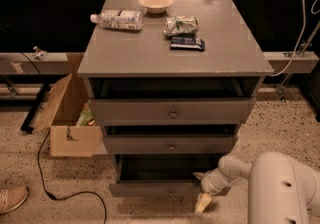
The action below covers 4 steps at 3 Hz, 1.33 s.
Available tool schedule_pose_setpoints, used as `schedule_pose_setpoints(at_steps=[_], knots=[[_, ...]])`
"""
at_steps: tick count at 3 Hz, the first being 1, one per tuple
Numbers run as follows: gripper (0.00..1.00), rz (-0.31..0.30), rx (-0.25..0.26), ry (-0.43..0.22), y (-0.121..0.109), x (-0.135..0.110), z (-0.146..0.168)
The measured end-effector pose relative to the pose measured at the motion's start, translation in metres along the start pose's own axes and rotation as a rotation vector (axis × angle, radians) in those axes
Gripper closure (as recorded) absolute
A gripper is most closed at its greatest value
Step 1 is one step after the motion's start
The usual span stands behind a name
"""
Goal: Open bottom drawer
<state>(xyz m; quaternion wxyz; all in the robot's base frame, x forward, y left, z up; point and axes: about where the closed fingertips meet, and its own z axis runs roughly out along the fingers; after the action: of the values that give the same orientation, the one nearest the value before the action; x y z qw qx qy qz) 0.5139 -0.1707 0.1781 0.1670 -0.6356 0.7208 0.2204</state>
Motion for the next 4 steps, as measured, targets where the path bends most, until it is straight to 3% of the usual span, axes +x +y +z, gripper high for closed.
schedule_pose_setpoints(at_steps=[1, 4], knots=[[0.16, 0.023, -0.014, 0.008, 0.014, 0.007, -0.001], [0.86, 0.034, -0.034, 0.006, 0.027, 0.011, -0.005]])
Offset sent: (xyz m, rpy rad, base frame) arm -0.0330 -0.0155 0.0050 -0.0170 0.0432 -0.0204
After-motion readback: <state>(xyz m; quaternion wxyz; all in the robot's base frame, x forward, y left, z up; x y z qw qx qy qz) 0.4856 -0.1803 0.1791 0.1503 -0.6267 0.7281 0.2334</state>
